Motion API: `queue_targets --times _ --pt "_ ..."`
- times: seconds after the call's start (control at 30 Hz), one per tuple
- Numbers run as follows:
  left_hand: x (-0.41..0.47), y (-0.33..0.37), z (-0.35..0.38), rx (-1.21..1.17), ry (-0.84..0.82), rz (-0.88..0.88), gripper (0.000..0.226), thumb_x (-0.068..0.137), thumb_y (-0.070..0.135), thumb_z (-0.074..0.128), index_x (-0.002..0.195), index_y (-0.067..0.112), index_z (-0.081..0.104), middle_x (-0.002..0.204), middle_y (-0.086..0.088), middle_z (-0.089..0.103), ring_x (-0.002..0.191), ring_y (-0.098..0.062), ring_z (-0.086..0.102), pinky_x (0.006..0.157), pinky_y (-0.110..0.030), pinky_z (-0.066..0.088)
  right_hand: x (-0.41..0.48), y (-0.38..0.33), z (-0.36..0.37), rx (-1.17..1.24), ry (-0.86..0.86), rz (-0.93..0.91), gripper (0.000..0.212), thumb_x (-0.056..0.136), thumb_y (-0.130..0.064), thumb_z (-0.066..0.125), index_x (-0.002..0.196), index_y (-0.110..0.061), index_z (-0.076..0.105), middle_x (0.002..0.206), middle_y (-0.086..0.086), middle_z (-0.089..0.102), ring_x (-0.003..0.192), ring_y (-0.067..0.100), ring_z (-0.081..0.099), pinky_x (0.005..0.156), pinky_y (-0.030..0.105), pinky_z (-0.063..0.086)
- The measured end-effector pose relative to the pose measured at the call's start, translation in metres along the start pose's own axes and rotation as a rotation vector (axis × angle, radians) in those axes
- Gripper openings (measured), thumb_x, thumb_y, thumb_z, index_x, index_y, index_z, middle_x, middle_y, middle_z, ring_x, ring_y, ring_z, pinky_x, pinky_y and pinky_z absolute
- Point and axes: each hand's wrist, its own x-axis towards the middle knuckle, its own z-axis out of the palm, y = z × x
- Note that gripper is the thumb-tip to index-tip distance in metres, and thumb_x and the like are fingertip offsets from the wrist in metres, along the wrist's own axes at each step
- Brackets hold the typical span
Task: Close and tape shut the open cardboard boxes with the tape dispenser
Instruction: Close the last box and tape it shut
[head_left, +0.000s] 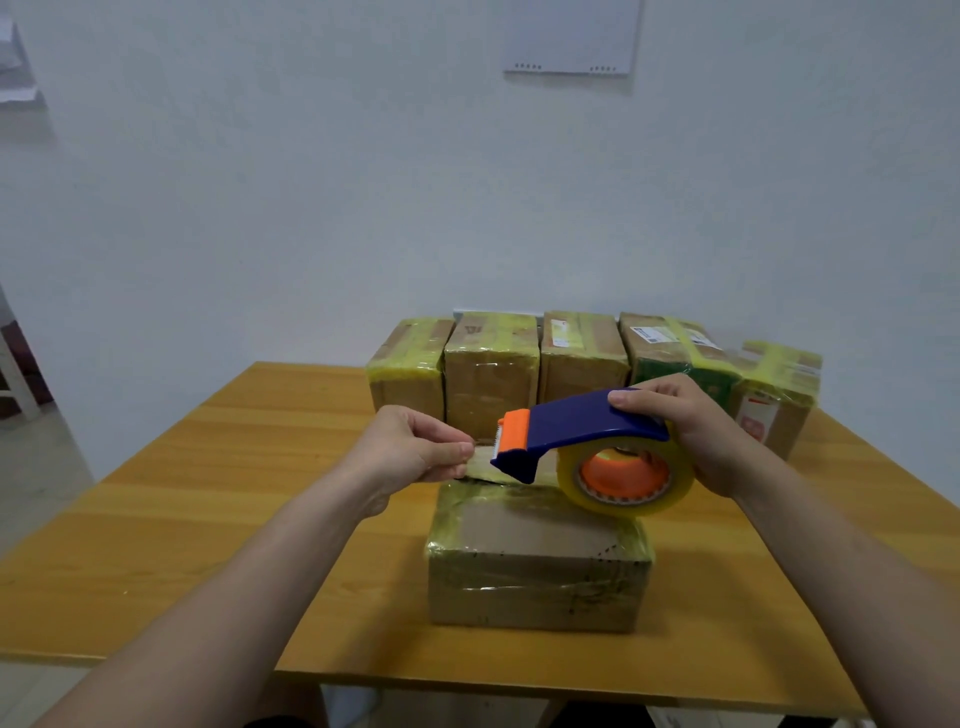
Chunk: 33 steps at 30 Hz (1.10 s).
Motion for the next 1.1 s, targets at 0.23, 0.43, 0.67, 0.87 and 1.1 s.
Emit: queue_targets --times 0.23,0.43,0.67,0.87,1.1 --pt "-0.003 -0.011 -0.002 0.019 0.0 -0.034 0.008 0.083 0.004 0.082 0.092 0.005 0.083 0.085 -0.013 0.079 0.073 -0.014 0.075 0.066 -0.022 0.06 0.001 -0.004 -0.007 -0.12 -0.057 0.063 0.066 0.07 -0.057 0.072 0.089 0.006 0.072 0.089 0.02 0.073 0.08 0.023 0.068 0.081 0.037 0.051" --pt "-0.005 -0.011 0.004 0.204 0.04 0.04 0.005 0.086 0.007 0.082 0.091 0.006 0.081 0.079 -0.012 0.079 0.07 -0.016 0.075 0.062 -0.021 0.057 0.006 -0.012 0.003 -0.224 -0.028 0.074 0.048 0.075 -0.051 0.07 0.084 -0.005 0.079 0.082 0.018 0.074 0.076 0.027 0.067 0.083 0.043 0.052" --pt "0.0 -0.014 0.012 0.466 0.13 0.113 0.006 0.085 0.019 0.086 0.082 0.018 0.081 0.069 0.0 0.077 0.066 -0.012 0.075 0.063 -0.025 0.061 0.018 -0.021 0.016 -0.406 -0.036 0.113 0.036 0.092 -0.04 0.07 0.076 -0.009 0.078 0.068 0.005 0.071 0.063 0.013 0.061 0.07 0.032 0.048" --pt "0.002 -0.008 0.017 0.576 0.153 0.101 0.008 0.086 0.022 0.085 0.079 0.021 0.08 0.069 0.003 0.076 0.063 -0.007 0.074 0.063 -0.027 0.064 0.025 -0.028 0.019 -0.46 -0.047 0.134 0.036 0.09 -0.041 0.071 0.08 -0.008 0.08 0.08 0.014 0.074 0.082 0.03 0.069 0.084 0.047 0.056" --pt "0.005 -0.006 0.02 0.661 0.154 0.07 0.01 0.085 0.021 0.085 0.078 0.022 0.079 0.077 0.003 0.075 0.067 -0.008 0.073 0.065 -0.028 0.065 0.037 -0.031 0.018 -0.502 -0.098 0.184 0.04 0.086 -0.049 0.072 0.08 -0.01 0.08 0.08 0.011 0.074 0.076 0.021 0.065 0.076 0.037 0.051"
